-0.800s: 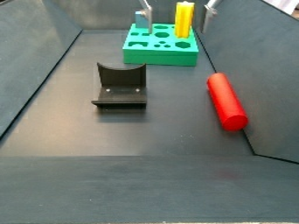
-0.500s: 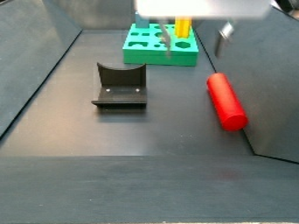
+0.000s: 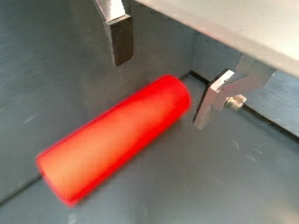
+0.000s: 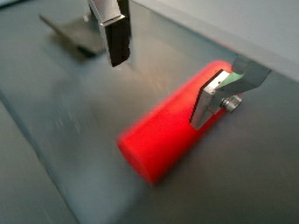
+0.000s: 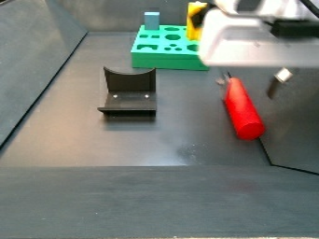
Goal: Pick up the round object. Move up. Place the round object on the fixture. Regrasp the round object. Move to above the board. Insert the round object.
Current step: Pick up the round object.
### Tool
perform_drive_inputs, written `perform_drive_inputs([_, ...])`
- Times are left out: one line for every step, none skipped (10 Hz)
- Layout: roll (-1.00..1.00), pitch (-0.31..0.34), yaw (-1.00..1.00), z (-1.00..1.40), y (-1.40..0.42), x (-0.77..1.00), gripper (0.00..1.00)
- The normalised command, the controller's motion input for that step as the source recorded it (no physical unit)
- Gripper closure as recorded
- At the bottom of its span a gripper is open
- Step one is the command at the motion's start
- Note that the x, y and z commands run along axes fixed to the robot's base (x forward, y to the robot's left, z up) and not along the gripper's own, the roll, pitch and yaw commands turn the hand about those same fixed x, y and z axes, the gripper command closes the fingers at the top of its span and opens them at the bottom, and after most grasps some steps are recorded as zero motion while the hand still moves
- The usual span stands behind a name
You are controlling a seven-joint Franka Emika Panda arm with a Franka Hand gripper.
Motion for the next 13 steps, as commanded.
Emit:
perform_drive_inputs([-0.21,-0.104,-0.02,-0.74,0.29,-0.01,0.00])
perform_drive_inputs([-0.24,-0.113,0.00,-0.68,0.23,0.00,0.00])
perform_drive_inputs([-0.19,-0.103,0.00,-0.75,0.07,0.13,0.00])
perform_drive_inputs([-0.16,-0.093,0.00,-0.80,0.00,0.03,0.00])
perform_drive_inputs([-0.17,-0.114,0.00,-0.72,-0.07,0.00,0.00])
perform_drive_inputs([-0.20,-0.179,0.00,-0.62,-0.13,0.00,0.00])
perform_drive_inputs([-0.21,-0.237,0.00,-0.53,-0.18,0.00,0.00])
perform_drive_inputs([-0.21,-0.230,0.00,-0.55,-0.16,0.00,0.00])
perform_drive_inputs([-0.19,-0.207,0.00,-0.61,-0.20,0.03,0.00])
perform_drive_inputs([-0.15,-0.184,0.00,-0.69,-0.28,0.13,0.00])
perform_drive_inputs([-0.13,-0.169,0.00,-0.75,-0.32,0.19,0.00])
perform_drive_inputs([-0.06,-0.113,0.00,-0.94,-0.33,0.31,0.00])
perform_drive_inputs([-0.03,-0.066,0.00,-1.00,-0.39,0.49,0.00])
